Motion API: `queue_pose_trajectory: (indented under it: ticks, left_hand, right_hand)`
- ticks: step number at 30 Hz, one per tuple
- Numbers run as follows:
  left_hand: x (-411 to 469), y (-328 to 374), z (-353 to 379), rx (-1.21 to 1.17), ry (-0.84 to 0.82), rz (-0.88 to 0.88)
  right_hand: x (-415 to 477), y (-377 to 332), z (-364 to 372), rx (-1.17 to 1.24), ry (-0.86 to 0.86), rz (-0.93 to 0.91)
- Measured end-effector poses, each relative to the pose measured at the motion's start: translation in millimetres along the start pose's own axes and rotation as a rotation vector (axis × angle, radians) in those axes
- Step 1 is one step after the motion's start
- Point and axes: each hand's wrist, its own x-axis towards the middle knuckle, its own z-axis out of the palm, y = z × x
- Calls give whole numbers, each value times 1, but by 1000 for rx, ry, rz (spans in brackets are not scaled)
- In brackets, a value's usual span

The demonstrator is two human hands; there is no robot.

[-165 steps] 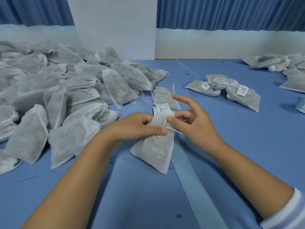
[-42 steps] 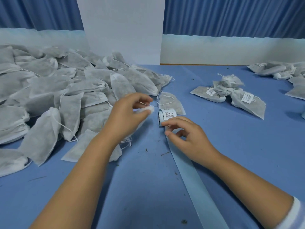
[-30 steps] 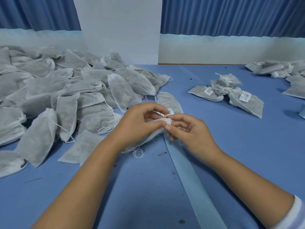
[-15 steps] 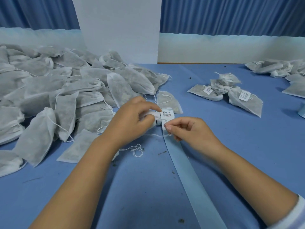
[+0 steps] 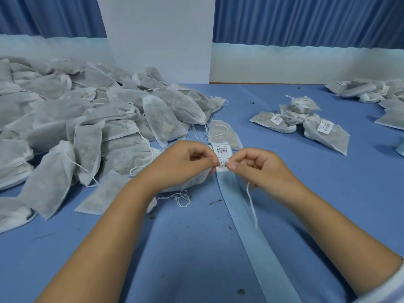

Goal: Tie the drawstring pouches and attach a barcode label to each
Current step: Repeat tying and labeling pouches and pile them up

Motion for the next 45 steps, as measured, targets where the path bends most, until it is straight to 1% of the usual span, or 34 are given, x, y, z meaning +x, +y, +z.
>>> queue_pose_trajectory:
  ticks: [2,3,7,8,9,12,14,16,18,20,21,23,25,27,29,31,34,36,40,43,45]
  left_hand:
    - [1,0,-4,-79,37,6]
    - [0,0,-6,-98,13,-3]
    - [-3,0,-8,-77,-264,-84]
    - [-4,0,-7,-98,-306,-72]
    - [-4,1,-5,-136,-315,-45]
    - [-4,3,-2,-324,-206,8]
    - [-2,3,-1,-416,-117,6]
    - [1,2,-1,-373,-29,10]
    - [2,2,-1,-286,50,10]
    - [3,0,-2,-107,121,34]
    - [3,-1,-3,-6,130,37]
    - [2,-2,-3,122,53,9]
    - [0,-1,-1,202,-86,-23]
    - [-1,1,3,216,-195,-50]
    - [-1,3,6,165,-228,-62]
    - [-2,4,6,91,-213,-73]
    - [-2,5,4,-42,-153,-96]
    - [-2,5,3,-99,-112,-108]
    - [-2,2,0,-134,-71,-131]
    - [-1,3,1,-136,-86,-143]
    - [-2,4,2,-151,-103,-148]
  right_hand:
    - [1,2,1,-44,79,-97]
    - [1,4,2,-47,116,-135]
    - [1,9,3,-143,224,-276]
    - [0,10,3,-154,233,-297]
    - [0,11,4,-146,236,-304]
    - [2,14,8,-89,207,-289]
    - [2,16,9,-160,186,-306]
    - [1,19,10,-279,150,-325]
    - [0,21,11,-333,115,-314]
    - [1,21,10,-326,130,-310]
    - [2,20,9,-341,150,-325]
    - [4,19,5,-426,187,-369]
    - [4,19,2,-477,199,-379]
    - [4,19,0,-469,191,-365]
    - [4,20,2,-433,171,-352]
    - [5,22,5,-384,190,-308]
    - [6,22,6,-378,299,-221]
    - [6,21,4,-314,302,-190]
    - [4,18,6,-153,156,-143]
    - [2,16,11,-78,37,-108]
    - [2,17,13,-37,8,-90]
